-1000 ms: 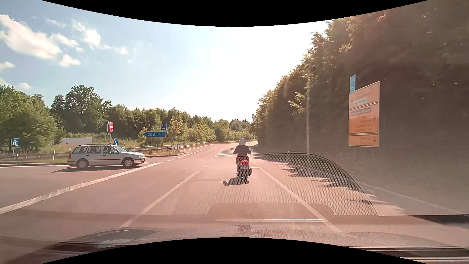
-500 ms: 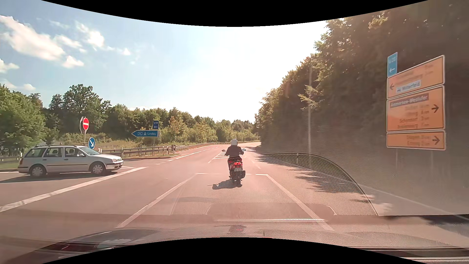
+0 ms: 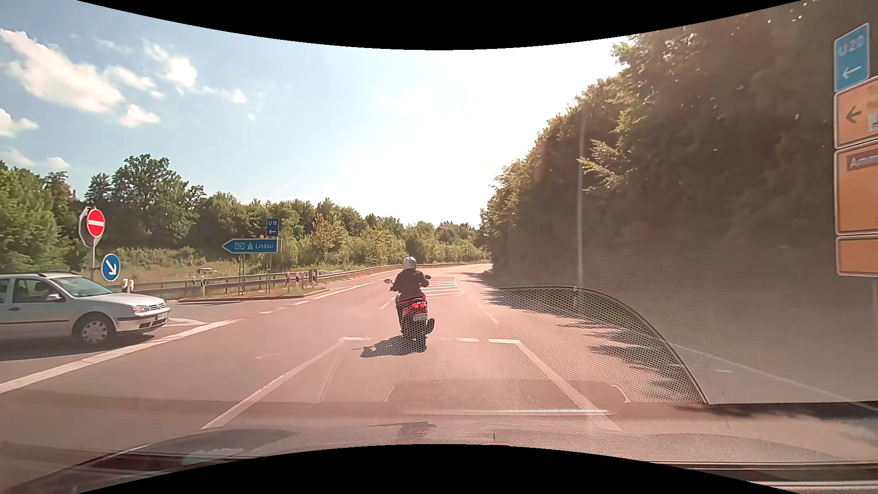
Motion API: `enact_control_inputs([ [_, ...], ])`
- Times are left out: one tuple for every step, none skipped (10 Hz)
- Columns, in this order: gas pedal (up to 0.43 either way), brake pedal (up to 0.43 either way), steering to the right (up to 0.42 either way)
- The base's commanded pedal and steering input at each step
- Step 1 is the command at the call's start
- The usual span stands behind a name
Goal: Follow the waypoints while adhering to traffic rules and regulations
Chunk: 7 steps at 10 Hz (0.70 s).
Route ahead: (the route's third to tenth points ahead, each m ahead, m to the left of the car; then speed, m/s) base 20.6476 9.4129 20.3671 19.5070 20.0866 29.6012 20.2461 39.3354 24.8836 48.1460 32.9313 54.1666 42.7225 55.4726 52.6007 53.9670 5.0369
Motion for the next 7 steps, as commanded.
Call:
enact_control_inputs([
  [0.0, 0.037, -0.018],
  [0.0, 0.012, -0.024],
  [0.0, 0.012, -0.028],
  [0.0, 0.012, -0.033],
  [0.0, 0.012, -0.041],
  [0.0, 0.012, -0.051],
  [0.0, 0.012, -0.07],
])
